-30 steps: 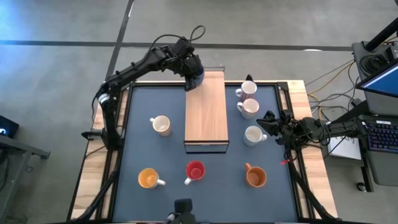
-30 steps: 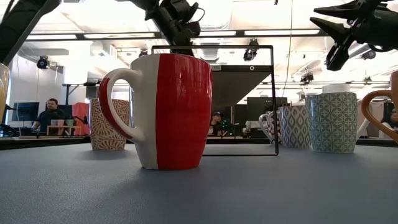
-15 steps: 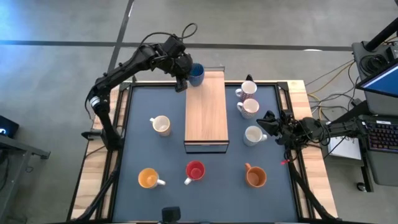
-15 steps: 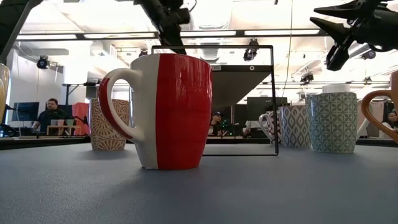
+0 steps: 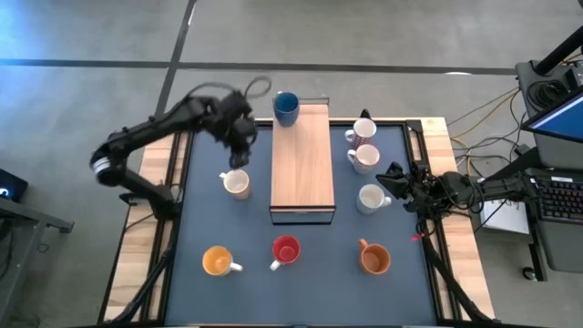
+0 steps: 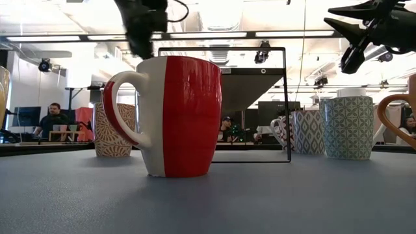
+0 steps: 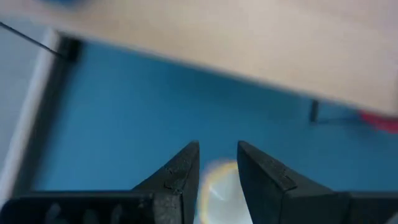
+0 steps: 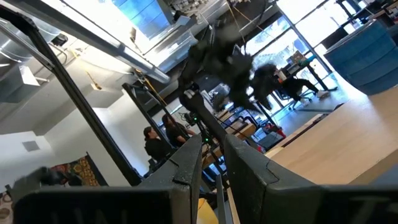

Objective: Place coffee mugs
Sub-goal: Put the yellow patterned mug on the shelf

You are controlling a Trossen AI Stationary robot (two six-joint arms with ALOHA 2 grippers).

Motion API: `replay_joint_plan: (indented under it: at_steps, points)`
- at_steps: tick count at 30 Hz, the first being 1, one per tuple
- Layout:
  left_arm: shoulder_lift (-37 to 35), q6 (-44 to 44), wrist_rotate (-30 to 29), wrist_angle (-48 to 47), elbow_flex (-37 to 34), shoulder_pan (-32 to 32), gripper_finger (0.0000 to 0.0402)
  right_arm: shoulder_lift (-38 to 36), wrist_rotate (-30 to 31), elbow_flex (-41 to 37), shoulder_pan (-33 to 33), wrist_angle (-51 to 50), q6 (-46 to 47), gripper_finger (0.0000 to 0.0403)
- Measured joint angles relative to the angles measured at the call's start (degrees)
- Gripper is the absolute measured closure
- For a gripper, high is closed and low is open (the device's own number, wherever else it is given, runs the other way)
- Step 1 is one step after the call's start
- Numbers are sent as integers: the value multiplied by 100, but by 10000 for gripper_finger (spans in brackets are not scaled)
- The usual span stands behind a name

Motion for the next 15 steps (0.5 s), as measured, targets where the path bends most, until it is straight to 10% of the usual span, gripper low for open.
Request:
replay_joint_plan:
  at_steps: [15]
  points:
    - [-1461, -1758, -796, 1312, -2777, -1815, 308, 0, 0, -2, 2, 0, 0, 342]
